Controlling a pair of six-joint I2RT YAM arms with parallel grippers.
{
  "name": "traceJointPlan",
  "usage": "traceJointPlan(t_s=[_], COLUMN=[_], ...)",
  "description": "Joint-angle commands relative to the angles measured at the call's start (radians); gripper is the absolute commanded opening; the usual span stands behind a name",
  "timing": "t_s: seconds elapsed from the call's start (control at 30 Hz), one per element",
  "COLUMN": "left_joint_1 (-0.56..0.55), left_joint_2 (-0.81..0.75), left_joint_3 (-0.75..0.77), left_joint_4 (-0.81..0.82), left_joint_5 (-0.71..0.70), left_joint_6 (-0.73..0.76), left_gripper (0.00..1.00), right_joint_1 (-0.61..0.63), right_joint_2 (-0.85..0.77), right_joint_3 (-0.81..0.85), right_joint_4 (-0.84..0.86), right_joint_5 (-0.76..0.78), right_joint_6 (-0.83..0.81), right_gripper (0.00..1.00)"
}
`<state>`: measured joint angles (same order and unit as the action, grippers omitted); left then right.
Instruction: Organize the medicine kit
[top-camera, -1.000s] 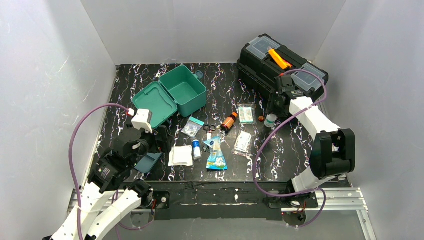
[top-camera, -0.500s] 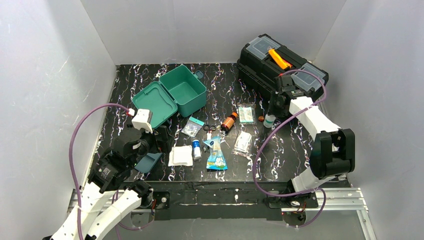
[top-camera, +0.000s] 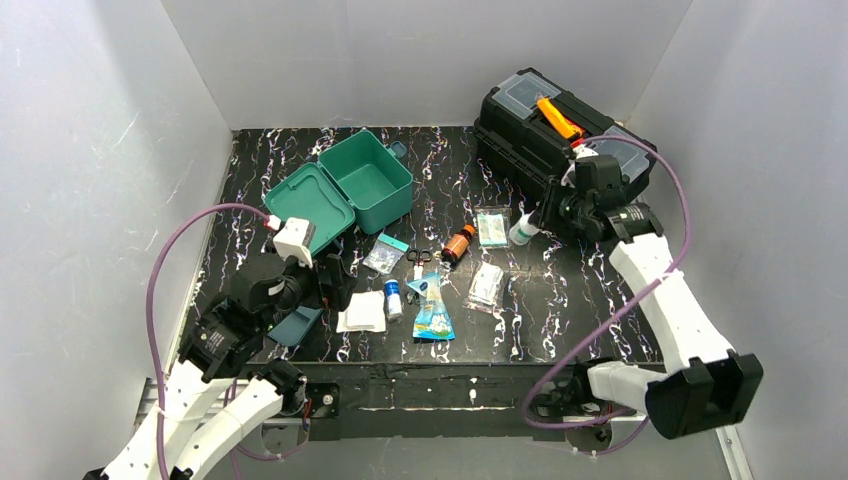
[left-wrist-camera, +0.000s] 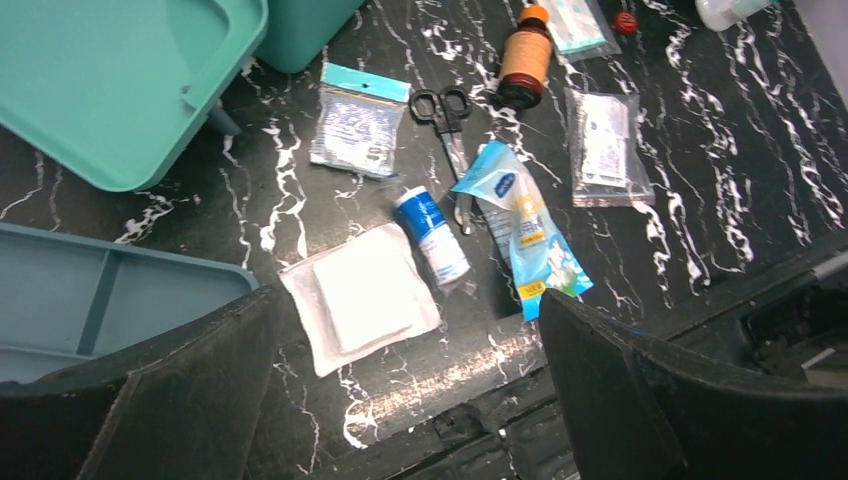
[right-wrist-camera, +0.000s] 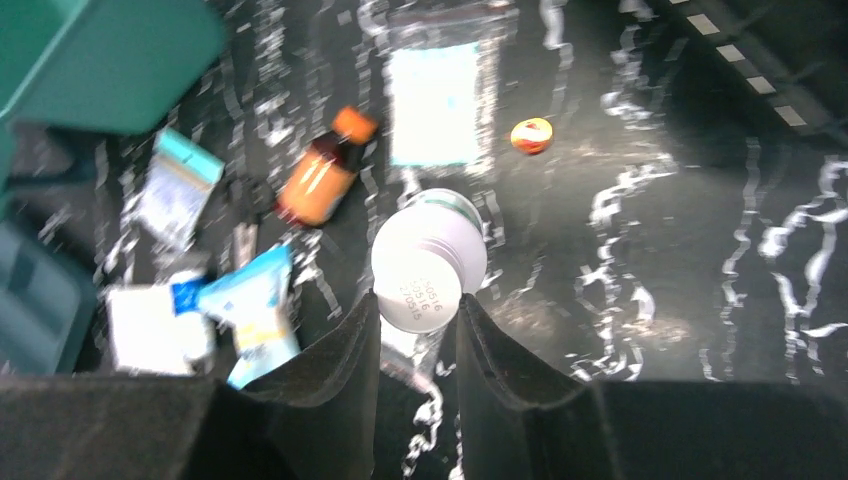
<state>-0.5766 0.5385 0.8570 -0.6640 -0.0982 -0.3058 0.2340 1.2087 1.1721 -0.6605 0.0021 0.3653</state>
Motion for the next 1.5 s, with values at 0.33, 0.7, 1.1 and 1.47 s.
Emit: traceJointPlan(t_s=[0.33, 0.7, 1.1, 1.47], left_joint_1=[-0.003, -0.003, -0.003, -0.003], left_joint_2=[0.078, 0.123, 0.101, 0.095], left_joint_3=[0.085, 0.130, 0.125, 0.096], left_joint_4=[-0.013, -0.019, 0.061, 0.100], left_joint_5=[0.382, 0.644, 0.925, 0.982], left_joint_6=[0.092, 0.106, 0.004, -0.061], left_gripper=[0.99, 1.00, 0.99, 0.99], right_joint_1=[0.262, 0.459, 0.625, 0.728], right_joint_2=[-0.169, -0.124, -0.065, -0.013], right_joint_3=[0.094, 0.108, 0.102, 0.133], right_joint_4=[-0.114, 0.088, 0.334, 0.403], right_joint_5=[-0.420, -0.702, -0.770, -0.717], right_joint_6=[-0.005, 0.149, 0.295, 0.311], right_gripper=[0.01, 0.01, 0.01, 0.01])
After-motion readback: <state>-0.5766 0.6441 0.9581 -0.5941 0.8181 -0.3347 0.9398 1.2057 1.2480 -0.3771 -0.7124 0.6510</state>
